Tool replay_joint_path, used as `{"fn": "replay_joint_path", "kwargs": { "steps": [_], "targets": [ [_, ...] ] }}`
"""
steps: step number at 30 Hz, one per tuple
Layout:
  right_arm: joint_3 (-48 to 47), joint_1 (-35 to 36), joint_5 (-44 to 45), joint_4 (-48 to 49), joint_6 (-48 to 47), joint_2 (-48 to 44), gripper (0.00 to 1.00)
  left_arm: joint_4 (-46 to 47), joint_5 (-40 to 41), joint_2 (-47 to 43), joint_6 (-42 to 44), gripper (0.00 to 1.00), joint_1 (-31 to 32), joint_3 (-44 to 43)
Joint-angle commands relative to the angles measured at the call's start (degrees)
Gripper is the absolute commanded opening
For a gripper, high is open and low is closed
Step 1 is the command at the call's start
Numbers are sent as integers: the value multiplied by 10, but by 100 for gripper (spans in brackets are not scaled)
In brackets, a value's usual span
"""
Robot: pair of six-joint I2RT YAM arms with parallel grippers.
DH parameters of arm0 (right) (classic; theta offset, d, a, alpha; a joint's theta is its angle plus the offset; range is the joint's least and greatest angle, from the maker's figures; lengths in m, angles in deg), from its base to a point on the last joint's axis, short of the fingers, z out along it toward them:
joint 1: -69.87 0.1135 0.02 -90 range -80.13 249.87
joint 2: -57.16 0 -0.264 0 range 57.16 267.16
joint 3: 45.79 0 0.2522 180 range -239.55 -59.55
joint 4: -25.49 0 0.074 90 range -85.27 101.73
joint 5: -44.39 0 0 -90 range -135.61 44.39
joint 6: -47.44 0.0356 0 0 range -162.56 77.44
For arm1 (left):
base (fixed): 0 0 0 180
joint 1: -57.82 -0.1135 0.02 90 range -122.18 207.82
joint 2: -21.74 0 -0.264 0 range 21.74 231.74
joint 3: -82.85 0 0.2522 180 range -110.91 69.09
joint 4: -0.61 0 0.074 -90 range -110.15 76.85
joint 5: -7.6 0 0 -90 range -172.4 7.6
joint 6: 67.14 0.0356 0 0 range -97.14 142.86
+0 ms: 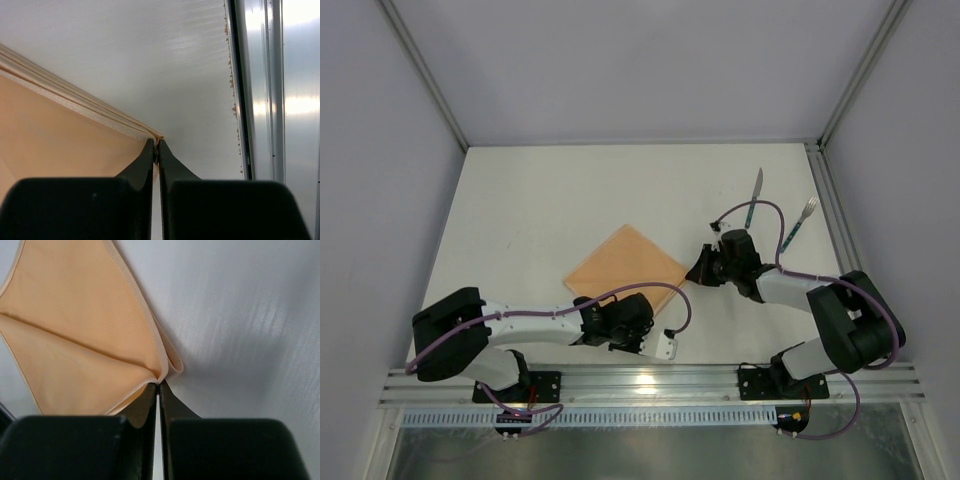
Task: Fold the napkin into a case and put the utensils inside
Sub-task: Smooth out the upper triangle-folded napkin at the center of the board, then pick up the upper triangle-folded napkin from the center of the board.
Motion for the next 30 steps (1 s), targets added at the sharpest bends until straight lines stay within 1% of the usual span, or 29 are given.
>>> {"fn": "replay_joint_path", "kwargs": {
  "steps": [1,3,4,5,6,7,9,12,13,16,18,19,21,22,25,26,30],
  "targets": [
    [8,-5,13,71,6,7,4,-33,-18,1,5,0,-2,9],
    [11,-6,20,73,3,5,4,-34,-18,2,4,0,-3,9],
    [9,-6,24,64,3,4,7,-35,-18,2,4,0,-2,9],
    [4,-6,28,53,-1,4,13,-34,-18,2,4,0,-3,9],
    [-7,-6,32,39,-14,4,23,-35,-18,2,4,0,-2,8],
    [-13,-6,35,5,-22,-2,26,-35,-18,2,4,0,-2,9],
    [-22,-5,40,-25,-39,-15,29,-35,-18,2,3,0,-3,9],
    [-49,-6,45,-110,-74,-53,34,-33,-18,3,3,0,-2,8],
    [-54,-6,45,-135,-89,-60,34,-33,-18,4,4,0,-2,8],
    [-58,-6,33,-161,-95,-88,35,-32,-18,4,4,0,-3,7],
    [-53,-6,8,-153,-79,-99,36,-31,-18,5,4,0,-2,7],
    [-50,-6,1,-139,-70,-100,39,-32,-18,6,5,0,-3,7],
    [-45,-6,-5,-121,-50,-92,43,-32,-18,6,4,0,-2,6],
    [-44,-6,-2,-110,-45,-87,48,-33,-18,6,3,0,-3,6],
    [-42,-6,-8,-71,-29,-55,53,-32,-18,6,2,0,-3,6],
    [-41,-6,-13,-60,-27,-46,56,-32,-18,5,2,0,-2,6],
    [-51,-6,-10,-41,-43,7,56,-33,-17,6,2,0,-2,6]
  ]
}}
